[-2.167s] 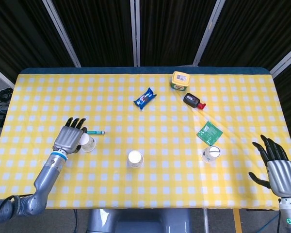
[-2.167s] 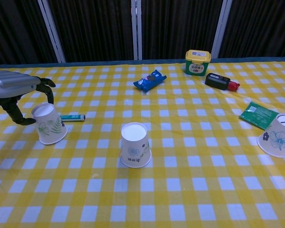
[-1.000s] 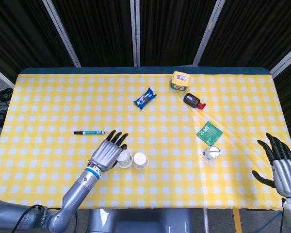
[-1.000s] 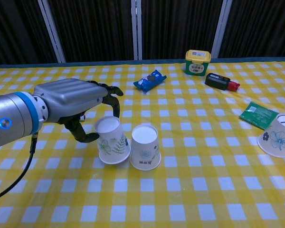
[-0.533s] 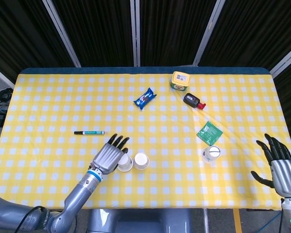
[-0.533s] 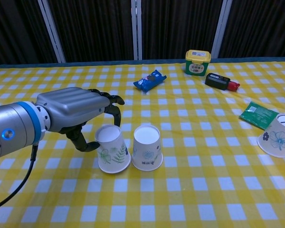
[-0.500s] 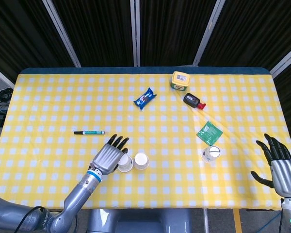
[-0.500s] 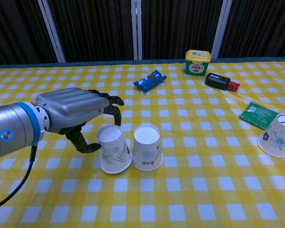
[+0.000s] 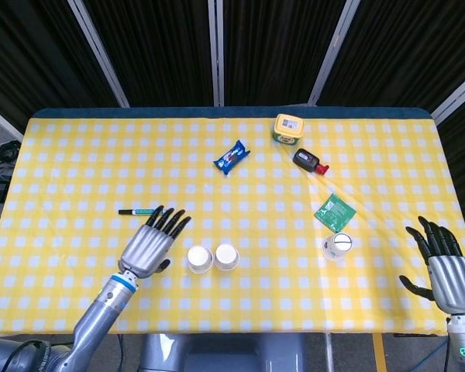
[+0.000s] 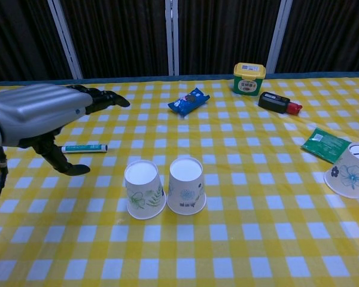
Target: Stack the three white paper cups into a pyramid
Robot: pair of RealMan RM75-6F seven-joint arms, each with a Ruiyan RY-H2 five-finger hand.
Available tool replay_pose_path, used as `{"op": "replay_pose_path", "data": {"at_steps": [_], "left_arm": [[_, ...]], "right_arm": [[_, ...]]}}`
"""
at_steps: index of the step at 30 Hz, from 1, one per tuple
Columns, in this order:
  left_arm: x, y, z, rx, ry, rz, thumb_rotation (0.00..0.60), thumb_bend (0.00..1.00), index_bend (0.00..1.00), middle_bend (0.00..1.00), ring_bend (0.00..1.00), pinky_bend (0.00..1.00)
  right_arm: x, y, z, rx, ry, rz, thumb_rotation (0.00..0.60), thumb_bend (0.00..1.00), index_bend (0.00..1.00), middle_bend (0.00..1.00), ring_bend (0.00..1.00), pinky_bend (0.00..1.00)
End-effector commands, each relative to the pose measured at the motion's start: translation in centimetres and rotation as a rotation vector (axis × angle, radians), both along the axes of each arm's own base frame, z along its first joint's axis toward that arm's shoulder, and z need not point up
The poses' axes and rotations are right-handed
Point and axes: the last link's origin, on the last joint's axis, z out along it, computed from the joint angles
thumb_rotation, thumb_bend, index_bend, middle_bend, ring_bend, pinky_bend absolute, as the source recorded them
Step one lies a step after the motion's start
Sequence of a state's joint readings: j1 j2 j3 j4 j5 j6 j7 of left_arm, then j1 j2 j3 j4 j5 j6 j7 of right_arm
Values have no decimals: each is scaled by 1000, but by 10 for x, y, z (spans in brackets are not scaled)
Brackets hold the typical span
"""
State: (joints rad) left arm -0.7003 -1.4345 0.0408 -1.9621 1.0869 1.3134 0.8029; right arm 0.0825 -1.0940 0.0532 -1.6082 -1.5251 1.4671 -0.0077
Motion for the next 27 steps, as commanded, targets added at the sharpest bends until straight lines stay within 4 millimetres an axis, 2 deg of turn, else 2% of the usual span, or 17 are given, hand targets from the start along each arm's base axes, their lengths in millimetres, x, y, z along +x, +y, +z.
{"op": "replay_pose_path", "data": {"at_steps": [1, 7, 11, 15, 20, 27], "left_arm": [[-37, -16, 39, 111, -21, 28, 600, 253, 0, 0, 0, 0], [-72, -35, 71, 199, -18, 53, 600, 253, 0, 0, 0, 0], [-87, -47, 84, 226, -46, 57, 600, 253, 0, 0, 0, 0], [-90, -52, 91, 234, -66, 35, 600, 252, 0, 0, 0, 0], [-91, -53, 94, 231, -71, 32, 600, 253, 0, 0, 0, 0], [-91, -54, 94, 224, -74, 31, 600, 253, 0, 0, 0, 0]], "right_arm": [[0, 2, -4, 50, 6, -49, 600, 64, 127, 0, 0, 43], [8, 0, -15, 152, 17, -101, 600, 64, 124, 0, 0, 23], [20, -14, -33, 245, 38, -117, 600, 65, 125, 0, 0, 22], [29, -39, -51, 281, 47, -130, 600, 79, 132, 0, 0, 22], [37, -59, -62, 284, 46, -148, 600, 102, 167, 0, 0, 29], [43, -75, -74, 286, 58, -157, 600, 146, 247, 0, 0, 49]]}}
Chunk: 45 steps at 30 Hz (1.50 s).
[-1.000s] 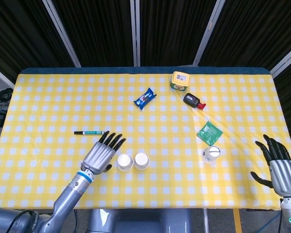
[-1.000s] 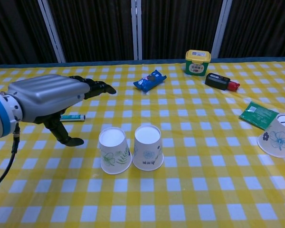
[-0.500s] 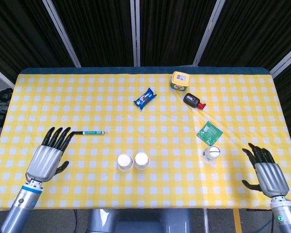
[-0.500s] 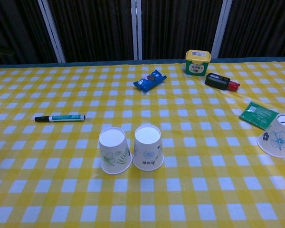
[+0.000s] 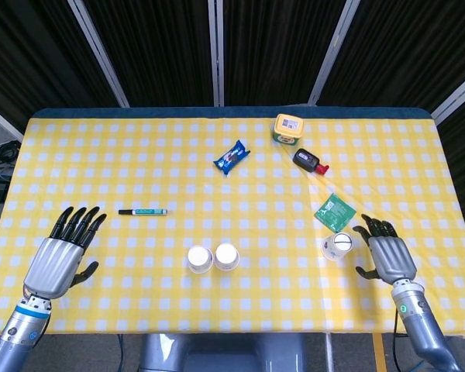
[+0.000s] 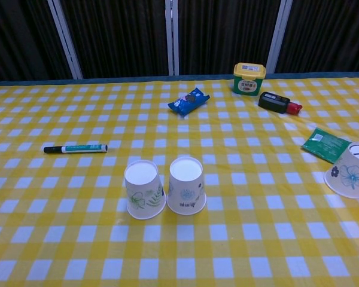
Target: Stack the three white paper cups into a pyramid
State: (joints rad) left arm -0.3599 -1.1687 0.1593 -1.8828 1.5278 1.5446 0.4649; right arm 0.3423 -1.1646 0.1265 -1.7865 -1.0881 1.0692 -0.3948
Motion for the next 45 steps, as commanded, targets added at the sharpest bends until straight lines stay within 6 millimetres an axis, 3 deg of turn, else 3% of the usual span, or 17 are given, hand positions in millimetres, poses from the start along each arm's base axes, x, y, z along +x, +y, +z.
{"op": "replay_pose_path", "data": {"at_steps": [1, 16, 24, 28, 37, 45], "left_arm": [[0, 0, 0, -2, -1, -1, 600, 253, 0, 0, 0, 0], [1, 0, -1, -13, 2, -2, 600, 252, 0, 0, 0, 0], [1, 1, -1, -18, -2, 2, 600, 252, 0, 0, 0, 0], [1, 1, -1, -20, -4, -2, 600, 252, 0, 0, 0, 0], [1, 2, 2, -12, -12, 1, 600, 252, 0, 0, 0, 0], [0, 2, 4, -9, -17, 3, 600, 253, 0, 0, 0, 0]], "right_arm": [[2, -5, -5, 7, 7, 1, 600, 150, 251, 0, 0, 50], [9, -19, -21, 24, 14, -7, 600, 224, 272, 0, 0, 55], [9, -20, -29, 30, 15, -16, 600, 282, 333, 0, 0, 73], [11, -20, -35, 28, 7, -7, 600, 297, 411, 29, 0, 102], [54, -26, -29, -41, -73, 122, 600, 300, 458, 78, 0, 155], [114, -23, -22, -32, -175, 245, 600, 300, 470, 84, 0, 163]]}}
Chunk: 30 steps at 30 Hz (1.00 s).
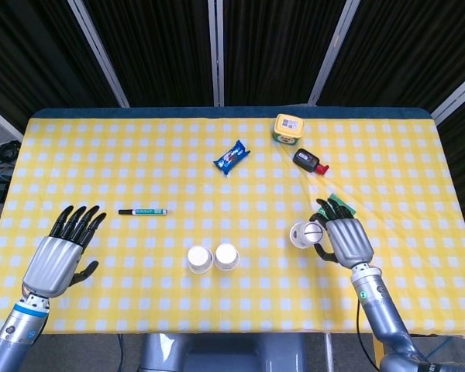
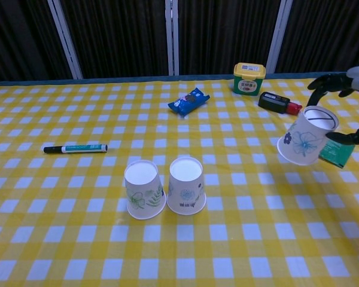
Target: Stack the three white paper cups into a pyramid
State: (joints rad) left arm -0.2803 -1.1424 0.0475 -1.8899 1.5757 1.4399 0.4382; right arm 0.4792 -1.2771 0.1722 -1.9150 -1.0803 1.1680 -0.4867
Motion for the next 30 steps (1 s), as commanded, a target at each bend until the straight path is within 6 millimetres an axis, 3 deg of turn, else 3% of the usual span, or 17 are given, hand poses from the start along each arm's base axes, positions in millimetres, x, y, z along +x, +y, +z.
{"op": "replay_pose_path", "data": {"at_steps": [1, 17, 30], "left_arm": [[0, 0, 1, 2, -5, 0, 600, 253, 0, 0, 0, 0], [-1, 2, 2, -2, -15, 5, 600, 252, 0, 0, 0, 0], [-3, 4, 4, -11, -20, 22, 600, 252, 0, 0, 0, 0]], "right_arm": [[31, 2, 2, 8, -38, 71, 600, 300, 473, 85, 0, 164], [112, 8, -38, 95, -135, 195, 600, 302, 489, 100, 0, 178], [143, 14, -66, 138, -170, 218, 600, 301, 489, 104, 0, 181]]}}
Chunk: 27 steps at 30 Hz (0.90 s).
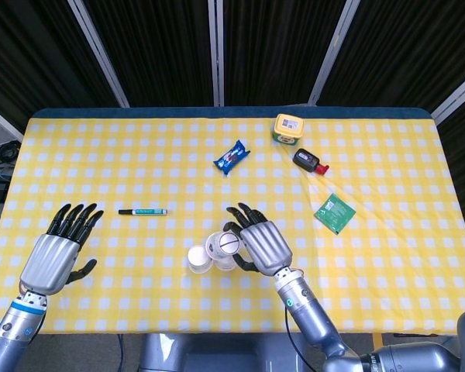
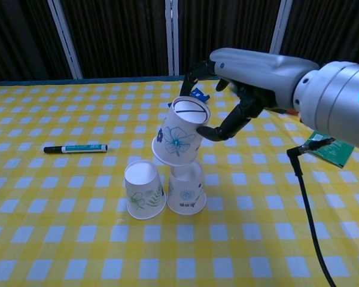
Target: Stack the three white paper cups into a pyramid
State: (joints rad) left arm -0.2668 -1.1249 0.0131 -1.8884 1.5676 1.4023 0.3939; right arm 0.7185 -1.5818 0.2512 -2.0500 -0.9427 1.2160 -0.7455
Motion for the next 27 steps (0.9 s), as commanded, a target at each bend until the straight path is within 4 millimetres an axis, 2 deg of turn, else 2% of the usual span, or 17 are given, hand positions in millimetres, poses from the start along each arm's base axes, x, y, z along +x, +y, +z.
{"op": "replay_pose_path", "data": {"at_steps": [1, 12, 21, 27], "left_arm": [[0, 0, 0, -2, 5, 3, 600, 252, 0, 0, 0, 0], [0, -1, 2, -3, 2, 9, 600, 252, 0, 0, 0, 0], [-1, 0, 2, -8, 2, 14, 600, 252, 0, 0, 0, 0], [0, 0, 2, -14, 8, 12, 600, 252, 0, 0, 0, 0]], "right_arm": [[5, 3, -6, 10, -4, 7, 600, 302, 489, 104, 0, 181], [14, 12, -21, 22, 23, 43, 600, 301, 490, 104, 0, 181], [13, 13, -25, 26, 35, 42, 600, 297, 488, 103, 0, 181], [13, 14, -26, 29, 36, 43, 600, 204, 416, 76, 0, 177]]}}
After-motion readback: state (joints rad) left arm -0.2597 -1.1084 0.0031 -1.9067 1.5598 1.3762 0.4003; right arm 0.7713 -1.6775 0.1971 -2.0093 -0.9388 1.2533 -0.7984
